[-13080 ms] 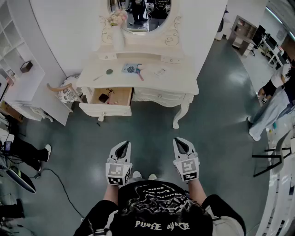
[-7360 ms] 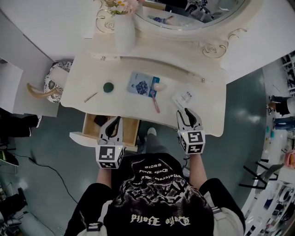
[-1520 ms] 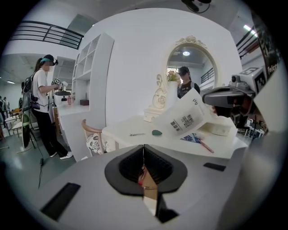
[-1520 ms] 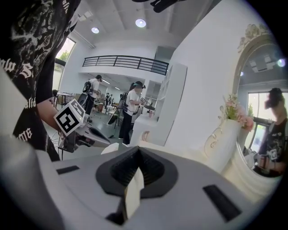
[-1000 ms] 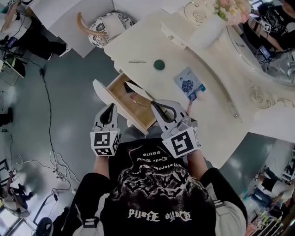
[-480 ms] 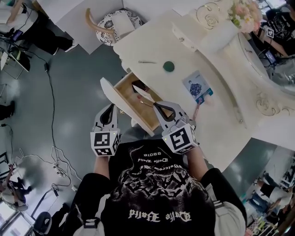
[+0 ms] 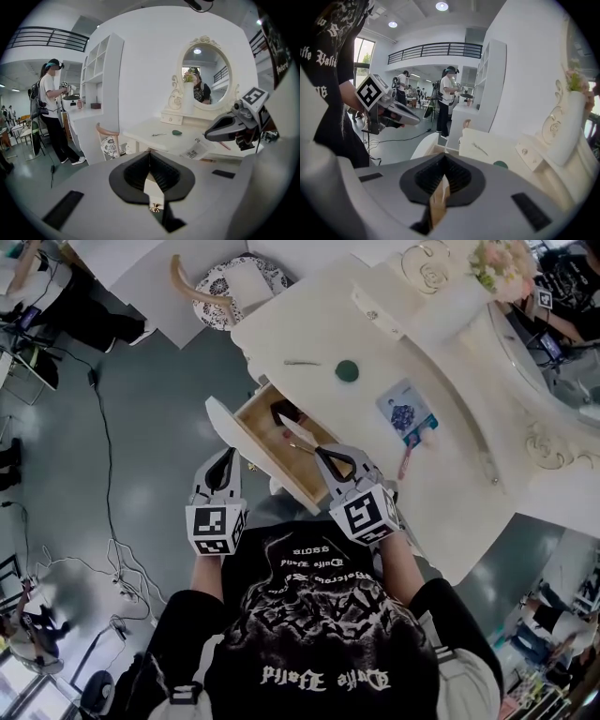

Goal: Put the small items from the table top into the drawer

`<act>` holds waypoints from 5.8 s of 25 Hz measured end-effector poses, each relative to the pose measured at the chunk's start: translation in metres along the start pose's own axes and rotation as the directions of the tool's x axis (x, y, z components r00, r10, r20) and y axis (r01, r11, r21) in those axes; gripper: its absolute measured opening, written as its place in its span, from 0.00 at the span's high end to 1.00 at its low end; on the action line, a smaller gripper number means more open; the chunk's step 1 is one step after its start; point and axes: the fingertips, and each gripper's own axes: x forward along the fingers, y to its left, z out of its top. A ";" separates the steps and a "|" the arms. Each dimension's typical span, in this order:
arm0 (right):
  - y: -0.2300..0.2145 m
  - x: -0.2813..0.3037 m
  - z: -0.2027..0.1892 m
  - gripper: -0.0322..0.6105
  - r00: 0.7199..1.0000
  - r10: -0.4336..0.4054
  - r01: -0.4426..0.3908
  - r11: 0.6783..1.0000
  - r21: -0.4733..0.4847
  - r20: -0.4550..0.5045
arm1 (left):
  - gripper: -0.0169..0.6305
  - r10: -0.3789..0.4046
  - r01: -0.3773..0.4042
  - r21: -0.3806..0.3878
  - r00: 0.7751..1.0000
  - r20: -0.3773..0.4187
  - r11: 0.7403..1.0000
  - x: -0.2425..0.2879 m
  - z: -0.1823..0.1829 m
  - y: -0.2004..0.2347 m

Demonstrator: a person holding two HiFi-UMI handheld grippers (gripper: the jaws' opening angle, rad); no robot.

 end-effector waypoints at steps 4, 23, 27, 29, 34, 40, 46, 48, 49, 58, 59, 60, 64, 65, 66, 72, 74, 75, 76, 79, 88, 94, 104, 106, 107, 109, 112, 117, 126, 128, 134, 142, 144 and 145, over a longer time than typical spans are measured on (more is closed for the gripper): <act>0.001 0.004 -0.011 0.94 0.999 -0.006 0.006 1.000 0.003 -0.031 | 0.95 -0.001 0.001 -0.001 1.000 0.002 1.000 0.001 0.000 0.005; 0.008 0.015 -0.047 0.94 0.991 -0.065 0.075 0.994 0.083 -0.115 | 0.95 -0.049 0.049 -0.002 0.999 -0.014 0.999 0.001 -0.009 0.004; 0.009 0.017 -0.053 0.94 0.987 -0.079 0.091 0.993 0.082 -0.138 | 0.95 -0.053 0.053 -0.004 0.998 -0.017 0.999 0.001 -0.010 0.006; 0.011 0.019 -0.058 0.94 0.985 -0.085 0.099 0.991 0.086 -0.153 | 0.95 -0.060 0.060 -0.004 0.998 -0.011 0.998 0.001 -0.007 0.005; 0.015 0.024 -0.070 0.94 0.977 -0.093 0.115 0.988 0.108 -0.190 | 0.95 -0.084 0.084 0.016 0.996 0.015 0.996 0.002 0.005 0.004; 0.020 0.030 -0.073 0.94 0.976 -0.083 0.110 0.986 0.127 -0.204 | 0.95 -0.108 0.108 0.036 0.994 0.019 0.994 0.004 0.009 0.001; 0.028 0.040 -0.083 0.94 0.970 -0.054 0.091 0.985 0.147 -0.237 | 0.95 -0.147 0.145 0.043 0.989 0.033 0.988 0.012 0.015 -0.009; 0.029 0.042 -0.085 0.94 0.969 -0.047 0.087 0.984 0.155 -0.244 | 0.95 -0.147 0.146 0.036 0.989 0.033 0.989 0.012 0.015 -0.008; 0.030 0.044 -0.086 0.94 0.968 -0.042 0.084 0.984 0.159 -0.249 | 0.95 -0.145 0.144 0.032 0.989 0.032 0.989 0.012 0.014 -0.006; 0.040 0.060 -0.093 0.94 0.955 0.014 0.043 0.981 0.187 -0.296 | 0.95 -0.114 0.114 0.017 0.993 0.013 0.993 0.008 0.007 0.008; 0.041 0.062 -0.094 0.94 0.953 0.021 0.039 0.981 0.190 -0.302 | 0.95 -0.111 0.111 0.016 0.994 0.011 0.994 0.008 0.007 0.010; 0.042 0.064 -0.095 0.94 0.951 0.027 0.036 0.980 0.193 -0.309 | 0.95 -0.109 0.109 0.015 0.994 0.008 0.994 0.007 0.006 0.011; 0.043 0.068 -0.101 0.94 0.943 0.040 0.031 0.978 0.207 -0.329 | 0.95 -0.103 0.103 0.013 0.995 0.002 0.995 0.007 0.003 0.015; 0.042 0.069 -0.103 0.94 0.942 0.042 0.031 0.977 0.211 -0.333 | 0.95 -0.103 0.103 0.013 0.995 0.001 0.995 0.007 0.002 0.015; 0.042 0.069 -0.104 0.94 0.940 0.043 0.032 0.976 0.214 -0.338 | 0.95 -0.103 0.103 0.012 0.995 0.000 0.995 0.007 0.002 0.016; 0.039 0.077 -0.113 0.94 0.925 0.057 0.036 0.971 0.237 -0.375 | 0.95 -0.121 0.122 0.012 0.992 -0.017 0.992 0.012 -0.002 0.017; 0.038 0.079 -0.114 0.94 0.923 0.060 0.041 0.967 0.250 -0.381 | 0.95 -0.130 0.130 0.013 0.991 -0.023 0.991 0.014 -0.003 0.016; 0.038 0.080 -0.114 0.94 0.922 0.060 0.042 0.966 0.254 -0.383 | 0.95 -0.133 0.133 0.012 0.991 -0.026 0.991 0.014 -0.004 0.016; 0.038 0.081 -0.115 0.94 0.921 0.061 0.044 0.965 0.258 -0.384 | 0.95 -0.135 0.135 0.011 0.990 -0.028 0.991 0.015 -0.005 0.015; 0.039 0.084 -0.117 0.94 0.920 0.064 0.047 0.962 0.270 -0.387 | 0.95 -0.138 0.138 0.009 0.990 -0.033 0.990 0.016 -0.006 0.016; 0.035 0.096 -0.126 0.94 0.907 0.080 0.058 0.949 0.311 -0.412 | 0.95 -0.147 0.147 0.005 0.988 -0.047 0.989 0.023 -0.009 0.020; 0.035 0.106 -0.127 0.94 0.904 0.095 0.050 0.945 0.324 -0.418 | 0.95 -0.145 0.145 0.002 0.988 -0.057 0.989 0.025 -0.011 0.020; 0.030 0.116 -0.139 0.94 0.890 0.090 0.080 0.935 0.346 -0.447 | 0.95 -0.126 0.126 -0.001 0.990 -0.071 0.992 0.022 -0.014 0.027; 0.031 0.116 -0.143 0.94 0.887 0.093 0.083 0.932 0.352 -0.453 | 0.95 -0.123 0.124 -0.002 0.990 -0.074 0.992 0.021 -0.016 0.027; 0.031 0.116 -0.144 0.94 0.885 0.092 0.084 0.932 0.353 -0.456 | 0.95 -0.123 0.123 -0.002 0.990 -0.075 0.992 0.020 -0.016 0.026; 0.032 0.117 -0.146 0.94 0.887 0.089 0.085 0.933 0.349 -0.453 | 0.95 -0.123 0.123 -0.001 0.989 -0.077 0.992 0.019 -0.017 0.025; 0.033 0.117 -0.144 0.93 0.895 0.079 0.092 0.929 0.357 -0.438 | 0.95 -0.124 0.125 0.006 0.989 -0.083 0.992 0.018 -0.019 0.024; 0.039 0.123 -0.144 0.93 0.892 0.129 0.060 0.917 0.395 -0.434 | 0.95 -0.121 0.122 0.012 0.990 -0.077 0.992 0.015 -0.019 0.024; 0.046 0.123 -0.143 0.93 0.895 0.186 0.045 0.867 0.496 -0.406 | 0.95 -0.113 0.113 0.002 0.992 -0.064 0.994 0.016 -0.018 0.027; 0.046 0.118 -0.137 0.93 0.903 0.173 0.055 0.861 0.506 -0.392 | 0.95 -0.121 0.121 0.003 0.991 -0.063 0.993 0.017 -0.018 0.024; 0.045 0.096 -0.109 0.93 0.938 0.105 0.072 0.874 0.481 -0.330 | 0.95 -0.160 0.159 -0.009 0.986 -0.048 0.987 0.023 -0.014 0.010; 0.030 0.066 -0.078 0.93 0.970 0.000 0.115 0.884 0.453 -0.245 | 0.95 -0.228 0.228 -0.010 0.973 -0.043 0.974 0.030 -0.012 -0.018; 0.021 0.056 -0.071 0.93 0.975 -0.031 0.133 0.878 0.460 -0.222 | 0.95 -0.247 0.247 -0.006 0.968 -0.042 0.969 0.032 -0.009 -0.027; 0.016 0.050 -0.068 0.93 0.976 -0.048 0.143 0.876 0.461 -0.212 | 0.95 -0.259 0.259 -0.005 0.965 -0.039 0.966 0.033 -0.008 -0.033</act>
